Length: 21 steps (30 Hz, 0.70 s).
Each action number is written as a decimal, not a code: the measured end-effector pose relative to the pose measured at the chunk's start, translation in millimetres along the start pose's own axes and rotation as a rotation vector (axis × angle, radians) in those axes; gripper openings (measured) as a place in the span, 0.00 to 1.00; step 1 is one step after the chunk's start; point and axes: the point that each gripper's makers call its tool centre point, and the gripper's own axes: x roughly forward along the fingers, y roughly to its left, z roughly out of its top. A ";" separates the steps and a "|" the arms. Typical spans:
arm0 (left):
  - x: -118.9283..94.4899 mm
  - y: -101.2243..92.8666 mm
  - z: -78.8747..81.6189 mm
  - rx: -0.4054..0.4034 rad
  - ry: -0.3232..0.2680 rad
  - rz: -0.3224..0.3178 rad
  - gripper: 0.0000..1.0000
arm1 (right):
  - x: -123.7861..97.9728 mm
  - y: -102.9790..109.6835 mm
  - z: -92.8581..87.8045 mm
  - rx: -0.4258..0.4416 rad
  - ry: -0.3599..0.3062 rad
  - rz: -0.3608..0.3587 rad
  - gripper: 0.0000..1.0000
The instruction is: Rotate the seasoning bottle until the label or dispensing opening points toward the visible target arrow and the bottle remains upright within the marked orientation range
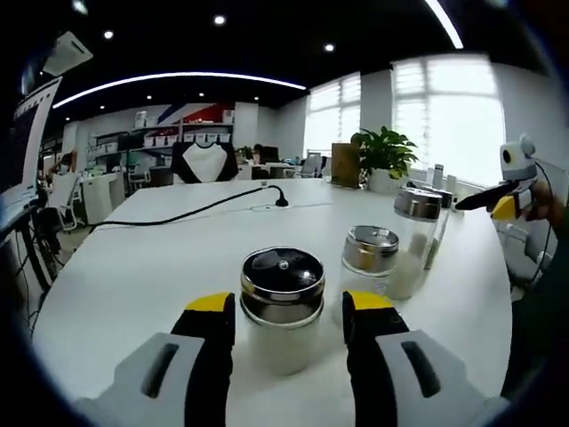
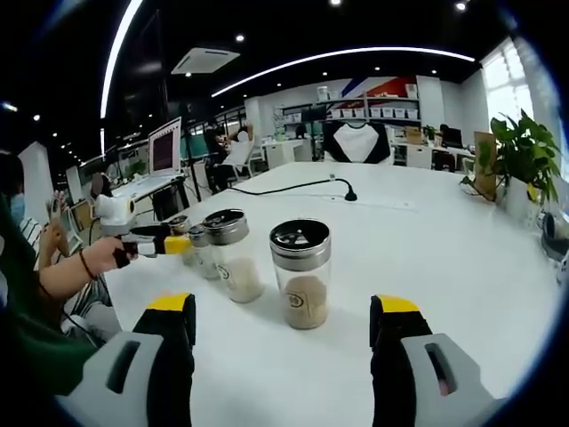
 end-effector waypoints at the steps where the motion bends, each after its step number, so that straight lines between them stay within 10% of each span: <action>1: 0.4 -0.4 -1.7 0.023 0.018 -0.035 0.51 | 0.1 0.1 0.0 0.000 0.000 0.000 0.82; 6: 2.6 -1.9 -8.6 0.124 0.066 -0.152 0.48 | 0.0 -0.4 0.7 -0.002 -0.002 0.000 0.82; 12: 2.4 -7.8 -14.3 0.062 0.102 -0.271 0.42 | -0.4 -2.2 0.1 0.000 0.000 -0.006 0.82; 21: 4.1 -8.4 -12.7 0.112 0.118 -0.273 0.35 | 0.1 -3.2 0.2 0.004 0.002 -0.009 0.82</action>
